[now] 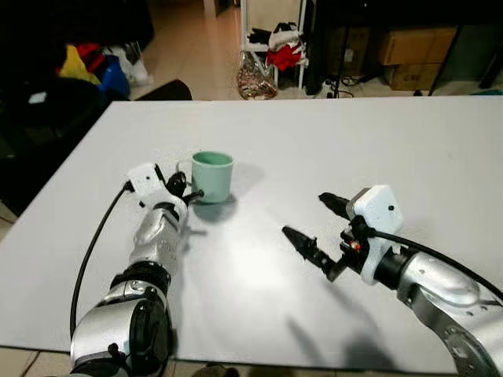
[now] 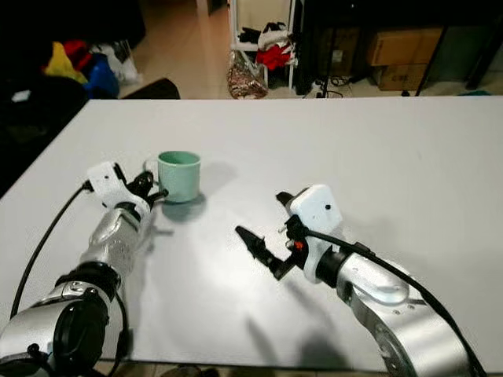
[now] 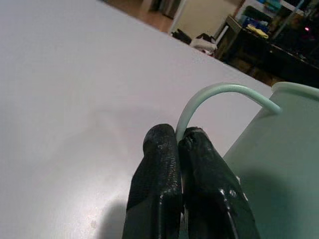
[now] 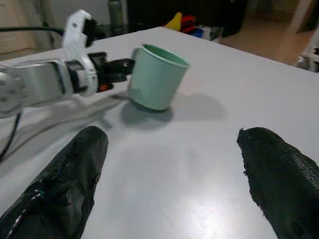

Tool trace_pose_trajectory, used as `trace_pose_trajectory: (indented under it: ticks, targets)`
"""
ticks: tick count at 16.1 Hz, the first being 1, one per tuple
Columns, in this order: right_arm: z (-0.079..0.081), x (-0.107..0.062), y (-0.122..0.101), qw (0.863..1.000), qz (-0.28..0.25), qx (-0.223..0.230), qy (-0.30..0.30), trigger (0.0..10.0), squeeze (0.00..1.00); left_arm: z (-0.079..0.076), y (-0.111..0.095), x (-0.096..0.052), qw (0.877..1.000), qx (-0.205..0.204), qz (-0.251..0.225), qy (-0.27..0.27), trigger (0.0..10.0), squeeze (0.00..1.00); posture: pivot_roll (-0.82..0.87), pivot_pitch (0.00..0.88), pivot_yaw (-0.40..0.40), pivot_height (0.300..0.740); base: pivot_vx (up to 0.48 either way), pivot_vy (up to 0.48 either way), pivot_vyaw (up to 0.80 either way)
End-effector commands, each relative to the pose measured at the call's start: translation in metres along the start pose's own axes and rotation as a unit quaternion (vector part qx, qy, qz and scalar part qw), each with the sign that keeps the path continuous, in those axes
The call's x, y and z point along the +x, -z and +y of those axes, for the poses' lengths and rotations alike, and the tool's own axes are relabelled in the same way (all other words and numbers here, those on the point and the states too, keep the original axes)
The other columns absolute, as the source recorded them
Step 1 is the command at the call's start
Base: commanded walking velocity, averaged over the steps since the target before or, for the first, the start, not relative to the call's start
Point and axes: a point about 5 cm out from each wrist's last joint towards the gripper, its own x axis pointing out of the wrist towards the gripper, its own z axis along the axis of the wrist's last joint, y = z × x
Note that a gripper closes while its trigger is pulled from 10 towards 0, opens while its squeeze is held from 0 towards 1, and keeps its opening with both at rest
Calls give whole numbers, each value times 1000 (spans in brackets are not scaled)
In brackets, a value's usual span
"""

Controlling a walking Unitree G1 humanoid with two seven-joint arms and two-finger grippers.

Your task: Setting the table

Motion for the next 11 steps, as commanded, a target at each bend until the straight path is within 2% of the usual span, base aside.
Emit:
trace_pose_trajectory:
  ticks: [1,5,7,8,9,11]
  targets:
    - [2,-3,-4,1000,1,-6,-10,10000,0,5,-2,-1,1000,0,-8,-5,10000,0,-155,0,68,740,0,0,0]
    - [1,-9,-12,1000,-7,-15,-7,10000,0,5,1,-2,1000,23,-9,9,10000,0,-176,0,56,740,0,0,0]
    - [4,-11,-15,1000,-17,-12,-13,10000,0,5,0,-2,999,30,-12,13,10000,86,-179,0,49,740,0,0,0]
    - [8,-13,-12,1000,-6,-7,-27,10000,0,5,1,-3,999,36,-12,14,10000,510,-182,0,47,740,0,0,0]
    - [11,-15,-9,999,6,-4,-37,10000,0,6,3,-4,999,39,-10,11,10000,1000,-183,0,47,740,0,0,0]
    - [15,-15,-9,998,6,18,-58,10000,0,9,6,-6,999,50,-7,6,10000,1000,-182,0,50,740,0,0,0]
